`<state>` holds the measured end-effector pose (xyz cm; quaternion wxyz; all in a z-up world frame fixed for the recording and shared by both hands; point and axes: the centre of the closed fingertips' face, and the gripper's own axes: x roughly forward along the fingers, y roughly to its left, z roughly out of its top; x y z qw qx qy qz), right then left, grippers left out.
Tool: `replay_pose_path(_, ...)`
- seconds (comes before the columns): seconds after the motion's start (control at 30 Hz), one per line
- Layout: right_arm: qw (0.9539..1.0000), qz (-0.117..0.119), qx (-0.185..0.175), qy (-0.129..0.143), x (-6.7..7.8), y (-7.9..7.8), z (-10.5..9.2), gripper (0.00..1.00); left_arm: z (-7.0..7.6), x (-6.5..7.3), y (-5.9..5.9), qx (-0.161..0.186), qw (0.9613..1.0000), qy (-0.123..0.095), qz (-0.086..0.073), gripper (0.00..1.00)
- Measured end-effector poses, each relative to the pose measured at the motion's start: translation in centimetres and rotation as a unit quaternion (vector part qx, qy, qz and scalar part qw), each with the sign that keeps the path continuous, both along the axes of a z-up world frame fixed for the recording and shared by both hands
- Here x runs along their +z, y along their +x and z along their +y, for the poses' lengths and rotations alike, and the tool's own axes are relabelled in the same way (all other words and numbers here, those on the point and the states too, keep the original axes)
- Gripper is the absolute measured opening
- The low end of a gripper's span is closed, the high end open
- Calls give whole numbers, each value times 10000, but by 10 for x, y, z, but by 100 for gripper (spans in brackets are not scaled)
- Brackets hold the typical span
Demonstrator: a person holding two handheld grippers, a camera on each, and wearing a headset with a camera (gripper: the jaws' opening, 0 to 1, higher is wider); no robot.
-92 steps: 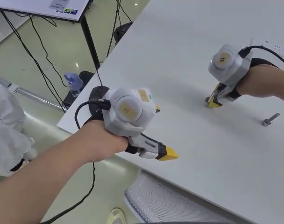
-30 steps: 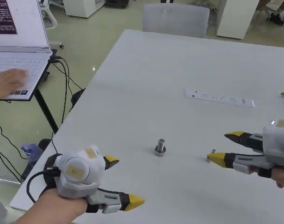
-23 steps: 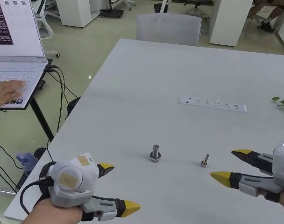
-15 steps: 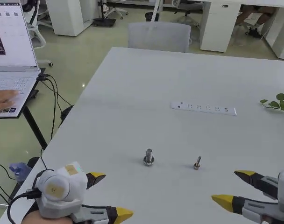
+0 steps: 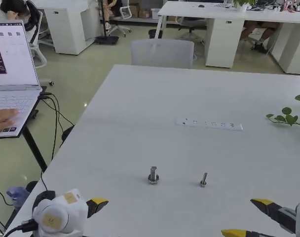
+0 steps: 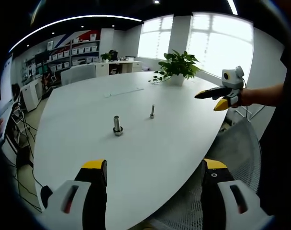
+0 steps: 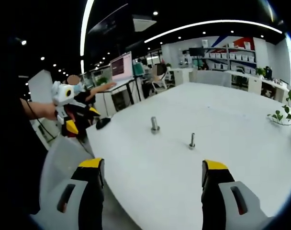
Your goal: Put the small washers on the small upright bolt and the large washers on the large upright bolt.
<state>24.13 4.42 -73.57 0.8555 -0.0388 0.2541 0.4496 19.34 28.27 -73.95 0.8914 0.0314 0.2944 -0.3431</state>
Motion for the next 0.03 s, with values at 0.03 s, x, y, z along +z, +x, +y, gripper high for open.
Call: replay_pose_path(0.03,9999,2,68,-93,-3,-4,1,86,0,-1,0,6,10000,7,15,82)
